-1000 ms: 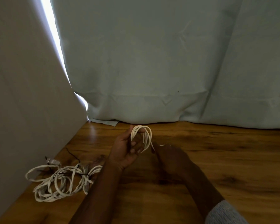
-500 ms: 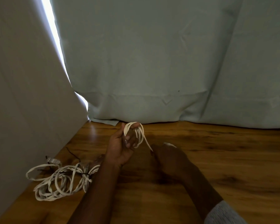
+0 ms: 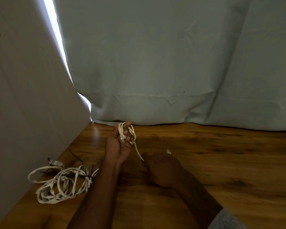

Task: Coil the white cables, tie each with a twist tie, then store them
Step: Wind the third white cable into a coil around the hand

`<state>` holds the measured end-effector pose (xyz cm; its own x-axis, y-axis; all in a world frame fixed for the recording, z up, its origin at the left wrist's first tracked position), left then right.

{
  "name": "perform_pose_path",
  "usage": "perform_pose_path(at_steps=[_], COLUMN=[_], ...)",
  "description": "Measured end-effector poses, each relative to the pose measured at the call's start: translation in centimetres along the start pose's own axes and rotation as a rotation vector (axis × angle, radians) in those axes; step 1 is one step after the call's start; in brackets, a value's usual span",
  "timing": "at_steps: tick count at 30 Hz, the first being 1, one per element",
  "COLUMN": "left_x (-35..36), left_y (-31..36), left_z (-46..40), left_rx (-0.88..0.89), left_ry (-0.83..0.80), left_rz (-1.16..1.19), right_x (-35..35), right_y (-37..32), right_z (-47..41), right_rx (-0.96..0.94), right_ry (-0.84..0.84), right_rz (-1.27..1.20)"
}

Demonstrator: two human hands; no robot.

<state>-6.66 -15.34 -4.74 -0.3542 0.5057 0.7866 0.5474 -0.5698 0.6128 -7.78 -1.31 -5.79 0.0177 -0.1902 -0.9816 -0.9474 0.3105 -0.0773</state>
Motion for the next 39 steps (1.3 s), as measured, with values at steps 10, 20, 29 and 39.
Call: perform_pose_path(at_steps=[10, 20, 29, 39], left_x=[0.9, 2.0, 2.9, 2.1], left_y=[-1.8, -5.0, -5.5, -5.1], left_z=[1.0, 2.6, 4.9, 4.1], left_rx=[0.170, -0.095, -0.333, -0.270], left_ry=[-0.053, -0.297, -0.649, -0.509], left_rz=[-0.829, -0.909, -0.673, -0.478], right_x=[-2.1, -4.6, -4.1, -1.3], right_y=[-0.4, 5.2, 9.1, 5.3], right_z=[0.1, 0.8, 0.8, -0.2], right_rx=[-0.122, -0.062, 0.093, 0.117], right_ry=[0.195, 0.456, 0.635, 0.397], right_rz=[-0.169, -0.675, -0.937, -1.212])
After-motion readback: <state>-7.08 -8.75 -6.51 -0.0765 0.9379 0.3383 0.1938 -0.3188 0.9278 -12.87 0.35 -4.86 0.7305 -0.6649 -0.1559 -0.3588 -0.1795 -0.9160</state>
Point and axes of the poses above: each hand's wrist, its own z-axis away from the middle knuckle, its own x-axis out of the palm, y = z × x, the point moved 9 cm from there along -z, towards the middle knuckle, and after that the axes turned 3 degrees about y, right-handed, at the moved point
